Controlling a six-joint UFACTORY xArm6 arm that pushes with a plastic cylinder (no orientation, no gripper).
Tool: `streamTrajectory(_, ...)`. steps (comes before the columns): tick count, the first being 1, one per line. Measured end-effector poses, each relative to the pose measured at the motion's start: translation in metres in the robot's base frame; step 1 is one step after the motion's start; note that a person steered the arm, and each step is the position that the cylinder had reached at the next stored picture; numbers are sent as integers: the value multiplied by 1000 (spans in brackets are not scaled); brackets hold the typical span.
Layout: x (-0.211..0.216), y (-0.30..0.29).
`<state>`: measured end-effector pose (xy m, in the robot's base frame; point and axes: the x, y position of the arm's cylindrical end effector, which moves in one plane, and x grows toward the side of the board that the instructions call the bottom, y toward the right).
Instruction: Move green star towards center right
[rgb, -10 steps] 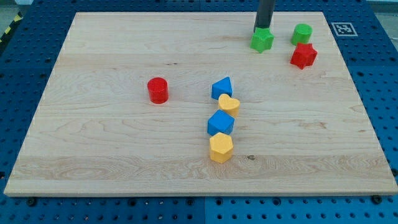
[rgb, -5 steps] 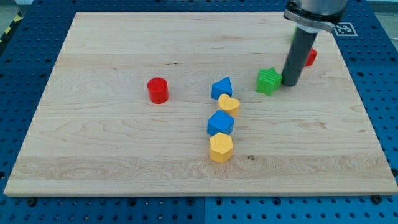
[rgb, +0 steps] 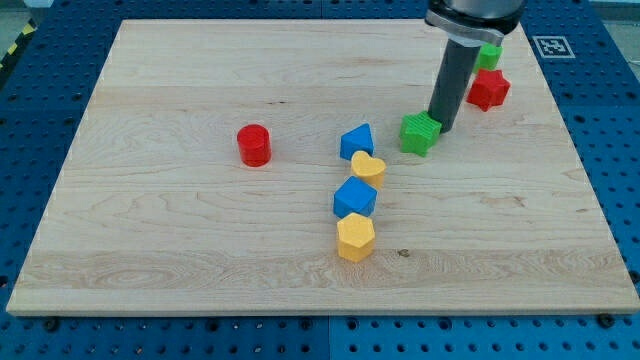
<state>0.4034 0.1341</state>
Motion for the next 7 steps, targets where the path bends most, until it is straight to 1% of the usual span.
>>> streamTrajectory(1,-9,-5)
streamTrajectory(2,-31,-6)
streamTrajectory(4,-31,-36)
streamTrajectory(5,-24,-36)
streamTrajectory(6,-2,-36)
streamTrajectory(7,0,-35)
